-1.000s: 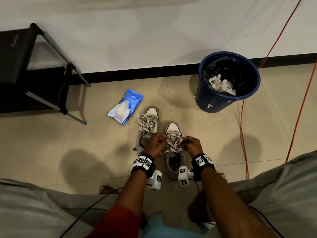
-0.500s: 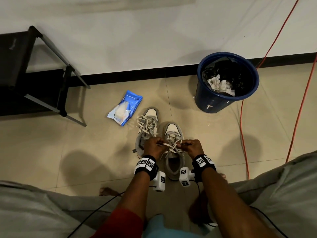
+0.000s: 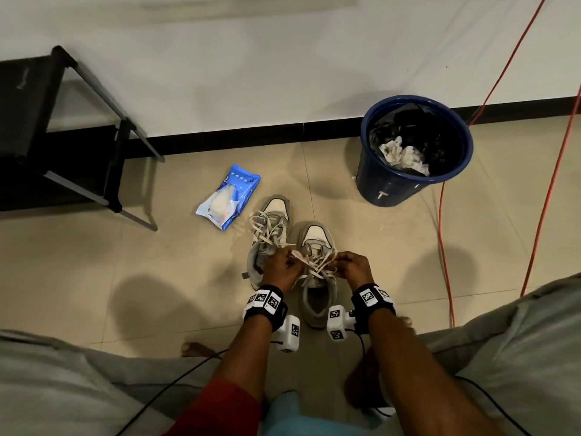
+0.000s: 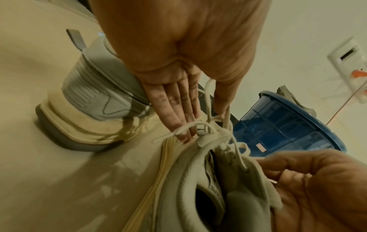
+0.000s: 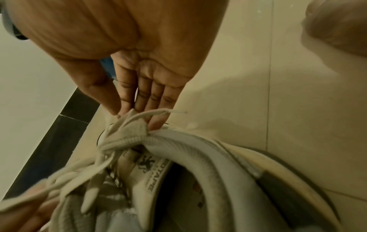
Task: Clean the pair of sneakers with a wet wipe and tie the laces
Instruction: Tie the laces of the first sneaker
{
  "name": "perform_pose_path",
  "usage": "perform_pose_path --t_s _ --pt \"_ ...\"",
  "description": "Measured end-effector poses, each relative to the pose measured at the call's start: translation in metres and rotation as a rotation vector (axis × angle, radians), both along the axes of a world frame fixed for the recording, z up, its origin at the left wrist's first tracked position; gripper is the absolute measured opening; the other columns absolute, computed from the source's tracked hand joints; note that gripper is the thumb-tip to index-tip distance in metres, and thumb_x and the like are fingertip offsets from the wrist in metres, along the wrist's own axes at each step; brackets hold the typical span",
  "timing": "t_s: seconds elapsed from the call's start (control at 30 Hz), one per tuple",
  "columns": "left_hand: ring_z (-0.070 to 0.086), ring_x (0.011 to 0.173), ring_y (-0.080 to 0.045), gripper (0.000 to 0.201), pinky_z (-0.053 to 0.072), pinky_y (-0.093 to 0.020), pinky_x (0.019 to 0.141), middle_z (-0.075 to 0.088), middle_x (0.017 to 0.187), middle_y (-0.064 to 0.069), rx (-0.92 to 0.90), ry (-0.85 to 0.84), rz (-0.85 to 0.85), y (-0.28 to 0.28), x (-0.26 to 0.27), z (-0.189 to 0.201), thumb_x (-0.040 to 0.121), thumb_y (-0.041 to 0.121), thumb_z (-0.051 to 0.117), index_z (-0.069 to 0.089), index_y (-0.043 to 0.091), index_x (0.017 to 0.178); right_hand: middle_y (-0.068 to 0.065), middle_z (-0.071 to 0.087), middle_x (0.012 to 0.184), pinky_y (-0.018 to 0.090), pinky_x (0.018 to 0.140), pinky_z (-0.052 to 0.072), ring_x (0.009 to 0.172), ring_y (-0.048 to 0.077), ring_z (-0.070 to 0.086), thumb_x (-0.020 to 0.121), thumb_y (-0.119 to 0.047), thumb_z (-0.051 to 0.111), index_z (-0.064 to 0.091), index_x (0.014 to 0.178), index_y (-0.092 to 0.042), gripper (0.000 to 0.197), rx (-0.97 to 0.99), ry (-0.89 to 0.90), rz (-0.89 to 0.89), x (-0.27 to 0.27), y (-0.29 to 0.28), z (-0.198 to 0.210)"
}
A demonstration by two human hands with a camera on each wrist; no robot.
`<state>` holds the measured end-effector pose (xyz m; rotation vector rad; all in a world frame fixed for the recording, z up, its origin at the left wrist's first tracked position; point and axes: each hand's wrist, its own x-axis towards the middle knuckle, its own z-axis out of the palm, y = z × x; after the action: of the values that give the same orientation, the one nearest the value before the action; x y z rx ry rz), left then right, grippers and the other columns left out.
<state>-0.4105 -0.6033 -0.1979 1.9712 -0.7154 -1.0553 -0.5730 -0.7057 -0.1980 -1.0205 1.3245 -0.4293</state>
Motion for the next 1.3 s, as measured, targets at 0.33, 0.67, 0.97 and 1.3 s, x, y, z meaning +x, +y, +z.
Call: perform_pose_path --t_s 0.33,0.67,0.97,1.3 --pt "0.065 0.099 -0.030 0.022 0.050 -0.038 0.088 0.072 0.105 -0.014 0.061 -0.174 0.059 -0.002 -0.004 0.007 0.094 0.025 0.059 0.070 0.008 0.104 0.006 0.069 0.063 0.036 0.063 0.058 0.064 0.024 0.067 0.083 0.003 0.067 0.062 0.071 -0.009 0.018 -0.023 -0.002 0.068 -0.001 -0.003 -0.005" --pt "0.070 0.086 -0.020 0.015 0.054 -0.031 0.080 0.076 0.090 -0.005 0.048 -0.134 0.018 -0.002 -0.001 0.007 0.083 0.025 0.073 0.075 0.014 0.092 0.008 0.071 0.065 0.026 0.058 0.056 0.067 0.027 0.065 0.086 0.009 0.047 0.063 0.088 0.007 0.016 0.226 -0.216 -0.082 -0.007 -0.004 0.002" --pt "0.067 0.094 -0.024 0.016 0.052 -0.034 0.083 0.075 0.097 -0.008 0.057 -0.218 0.020 0.000 -0.006 0.005 0.089 0.024 0.070 0.074 0.011 0.097 0.014 0.069 0.062 0.035 0.059 0.057 0.057 0.026 0.067 0.077 0.006 0.071 0.069 0.073 -0.002 0.009 -0.109 -0.010 0.087 0.003 -0.004 0.002" --pt "0.069 0.087 -0.020 0.005 0.055 -0.032 0.081 0.074 0.088 0.000 -0.008 -0.100 0.101 0.006 -0.007 0.003 0.087 0.022 0.072 0.073 0.020 0.092 0.006 0.071 0.064 0.030 0.060 0.056 0.062 0.021 0.067 0.074 0.010 0.071 0.070 0.082 0.001 0.013 -0.014 -0.062 0.025 0.006 0.004 0.002"
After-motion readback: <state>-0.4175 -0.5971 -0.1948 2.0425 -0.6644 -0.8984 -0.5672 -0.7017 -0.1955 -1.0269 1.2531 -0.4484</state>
